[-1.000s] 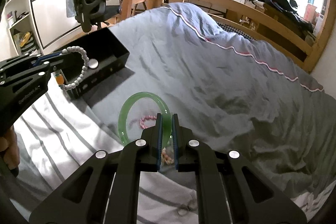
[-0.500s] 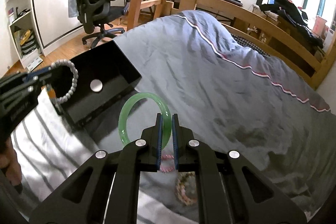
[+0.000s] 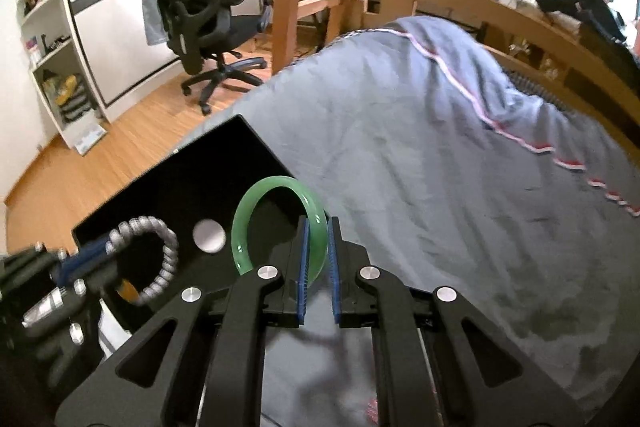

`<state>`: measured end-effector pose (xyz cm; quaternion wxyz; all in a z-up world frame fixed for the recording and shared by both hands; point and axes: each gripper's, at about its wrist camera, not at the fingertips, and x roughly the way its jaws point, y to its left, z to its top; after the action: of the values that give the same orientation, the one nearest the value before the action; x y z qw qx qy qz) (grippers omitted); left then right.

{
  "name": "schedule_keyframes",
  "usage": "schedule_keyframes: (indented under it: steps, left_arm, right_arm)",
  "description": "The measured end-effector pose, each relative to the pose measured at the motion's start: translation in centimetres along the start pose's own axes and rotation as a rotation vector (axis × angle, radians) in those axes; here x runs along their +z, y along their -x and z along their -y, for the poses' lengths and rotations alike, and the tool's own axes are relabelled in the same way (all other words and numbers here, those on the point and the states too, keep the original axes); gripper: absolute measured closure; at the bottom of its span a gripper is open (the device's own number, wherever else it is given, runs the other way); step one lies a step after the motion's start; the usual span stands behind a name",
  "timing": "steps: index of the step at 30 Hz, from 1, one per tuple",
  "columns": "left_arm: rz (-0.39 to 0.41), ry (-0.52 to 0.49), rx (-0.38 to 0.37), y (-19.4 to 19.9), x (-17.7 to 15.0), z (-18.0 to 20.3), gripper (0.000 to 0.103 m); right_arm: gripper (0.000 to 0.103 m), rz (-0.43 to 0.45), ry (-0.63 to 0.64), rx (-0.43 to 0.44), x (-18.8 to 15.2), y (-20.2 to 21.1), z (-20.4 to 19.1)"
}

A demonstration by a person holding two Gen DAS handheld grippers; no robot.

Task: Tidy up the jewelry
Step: 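Lower both items into the black box and open both tools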

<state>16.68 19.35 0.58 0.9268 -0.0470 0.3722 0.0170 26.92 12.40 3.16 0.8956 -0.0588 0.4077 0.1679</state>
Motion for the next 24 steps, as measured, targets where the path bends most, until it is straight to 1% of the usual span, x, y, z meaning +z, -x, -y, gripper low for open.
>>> schedule_keyframes:
  steps: [5,6,7,8,9,10,11,12,13,14,15,16,17,18,19,20,22,24]
  left_arm:
    - [-0.023,0.013,0.014,-0.6,-0.3,-0.6,0.095]
    - [-0.026,0.015,0.016,-0.6,-0.2,-0.6,0.095]
    - [-0.03,0.015,0.021,-0.7,-0.3,-0.7,0.095]
    - [-0.035,0.015,0.023,-0.8,-0.3,-0.7,0.095]
    - [-0.034,0.017,0.033,-0.8,-0.4,-0.6,0.093]
    - [-0.031,0.018,0.04,-0.7,-0.4,-0.7,0.078]
    - [-0.018,0.018,0.043,-0.5,-0.4,-0.7,0.056]
    - [0.015,0.014,0.046,0.2,-0.4,-0.6,0.041]
    - [0.036,0.008,0.051,0.7,-0.4,-0.5,0.038]
    - [0.052,0.0,0.045,1.1,-0.4,-0.2,0.035]
    - [0.063,-0.009,0.053,1.3,-0.4,0.0,0.025]
    - [0.076,-0.019,0.071,1.7,-0.5,0.3,0.018]
    - [0.089,-0.028,0.077,2.0,-0.6,0.6,0.013]
    - [0.1,-0.04,0.075,2.3,-0.6,0.9,0.013]
    - [0.107,-0.056,0.079,2.6,-0.7,1.3,0.012]
    - [0.112,-0.064,0.083,2.9,-0.8,1.5,0.01]
    - [0.12,-0.07,0.08,3.8,-1.1,2.2,0.008]
    - [0.119,-0.074,0.059,4.4,-1.5,2.8,0.007]
  right_arm:
    - [0.093,-0.014,-0.014,0.054,0.3,-2.0,-0.7]
    - [0.092,-0.017,-0.021,0.081,0.4,-2.3,-0.8]
    - [0.092,-0.022,-0.032,0.126,0.4,-2.5,-0.8]
    - [0.09,-0.022,-0.043,0.154,0.5,-2.4,-0.8]
    - [0.081,-0.008,-0.061,0.17,0.6,-2.2,-0.6]
    - [0.073,0.003,-0.074,0.178,0.8,-1.7,-0.5]
    - [0.062,0.014,-0.081,0.178,0.9,-1.3,-0.3]
    - [0.056,0.033,-0.089,0.172,1.0,-0.7,0.0]
    - [0.054,0.055,-0.094,0.157,1.1,0.3,0.5]
    - [0.051,0.065,-0.095,0.145,1.1,1.0,0.9]
    - [0.042,0.078,-0.095,0.124,1.0,2.2,1.6]
    - [0.036,0.086,-0.093,0.111,0.9,3.1,2.2]
    - [0.024,0.095,-0.092,0.09,0.7,4.2,2.9]
    - [0.019,0.106,-0.096,0.065,0.4,5.3,3.8]
    - [0.017,0.116,-0.099,0.05,0.1,6.5,4.6]
    - [0.012,0.12,-0.101,0.032,-0.5,8.0,5.6]
    - [0.011,0.116,-0.103,-0.005,-1.6,10.4,7.2]
    - [0.007,0.103,-0.106,-0.031,-3.1,12.7,8.9]
